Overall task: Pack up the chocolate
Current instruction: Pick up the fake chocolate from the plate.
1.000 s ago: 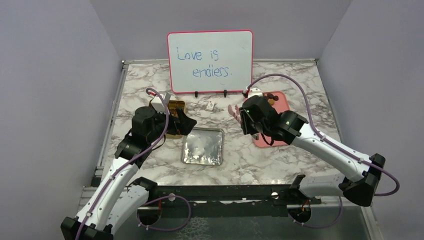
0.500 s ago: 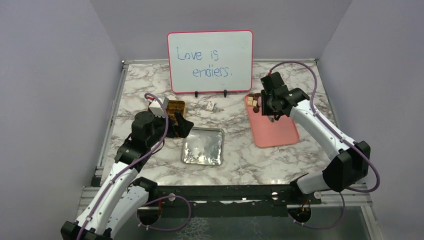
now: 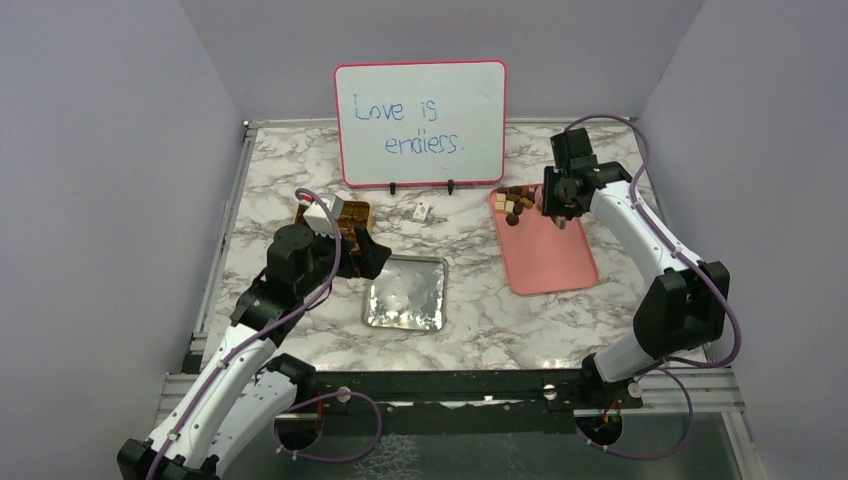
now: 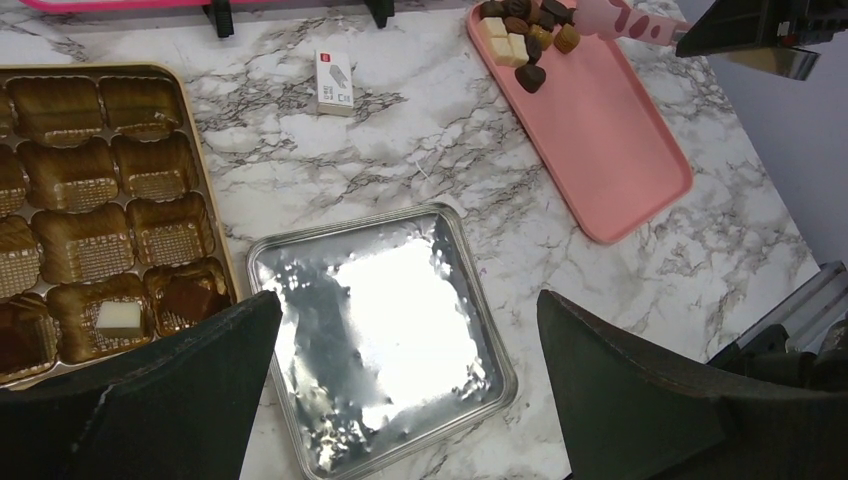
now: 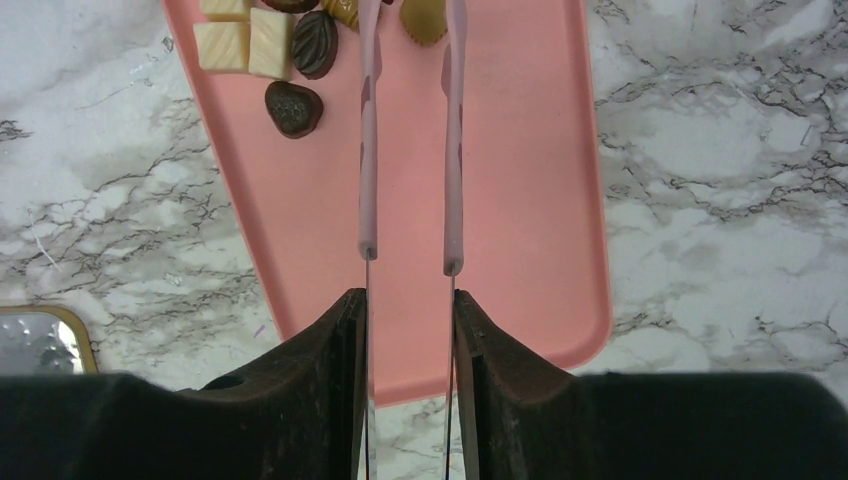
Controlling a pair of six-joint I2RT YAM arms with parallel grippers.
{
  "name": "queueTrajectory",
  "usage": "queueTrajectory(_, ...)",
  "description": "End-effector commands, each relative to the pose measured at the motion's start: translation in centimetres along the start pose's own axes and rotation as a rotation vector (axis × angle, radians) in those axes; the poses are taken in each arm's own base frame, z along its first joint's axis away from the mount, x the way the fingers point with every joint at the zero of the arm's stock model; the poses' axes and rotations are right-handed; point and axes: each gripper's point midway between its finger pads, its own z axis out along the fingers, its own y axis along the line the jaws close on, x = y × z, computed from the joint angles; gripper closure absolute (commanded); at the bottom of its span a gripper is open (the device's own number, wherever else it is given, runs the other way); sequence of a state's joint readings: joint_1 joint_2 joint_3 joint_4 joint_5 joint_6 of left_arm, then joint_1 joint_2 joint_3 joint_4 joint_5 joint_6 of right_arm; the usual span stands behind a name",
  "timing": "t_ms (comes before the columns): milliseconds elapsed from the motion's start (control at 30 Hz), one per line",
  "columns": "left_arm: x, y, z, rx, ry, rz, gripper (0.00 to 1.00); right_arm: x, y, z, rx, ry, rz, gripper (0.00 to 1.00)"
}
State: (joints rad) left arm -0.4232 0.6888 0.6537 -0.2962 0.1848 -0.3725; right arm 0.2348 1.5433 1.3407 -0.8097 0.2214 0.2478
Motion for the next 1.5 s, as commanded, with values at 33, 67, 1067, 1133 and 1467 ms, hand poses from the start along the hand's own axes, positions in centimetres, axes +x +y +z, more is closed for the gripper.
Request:
queueTrajectory(33,0.2,0.3,0.0,-0.02,-0.001,0.025,0.01,-1.5,0.3,0.9,-0.025,-0.038,-0.004,0.61)
queueTrajectory(67,0.2,0.3,0.1,-0.018,0.001,0.025,0.01,-1.2,0.1,1.3,-0.008,-0.027,-0.005,0.61)
queueTrajectory(1067,-0.8,1.4,-0.8,-0.09,-0.056,0.033,0.01,1.5,-0.7,2.5,0.036,0.058,0.017,0.68)
queueTrajectory(1133,-0.8,1.5,-0.9,-0.094,-0.061,0.032,0.01,1.8,-0.7,1.6,0.028,0.054,0.024,0.69)
queueTrajectory(1467,-2.6,1.4,-2.0,-0.118,-0.134,0.005,0.01,3.4,0.5,-3.0,-0.097,0.02,0.008,0.71)
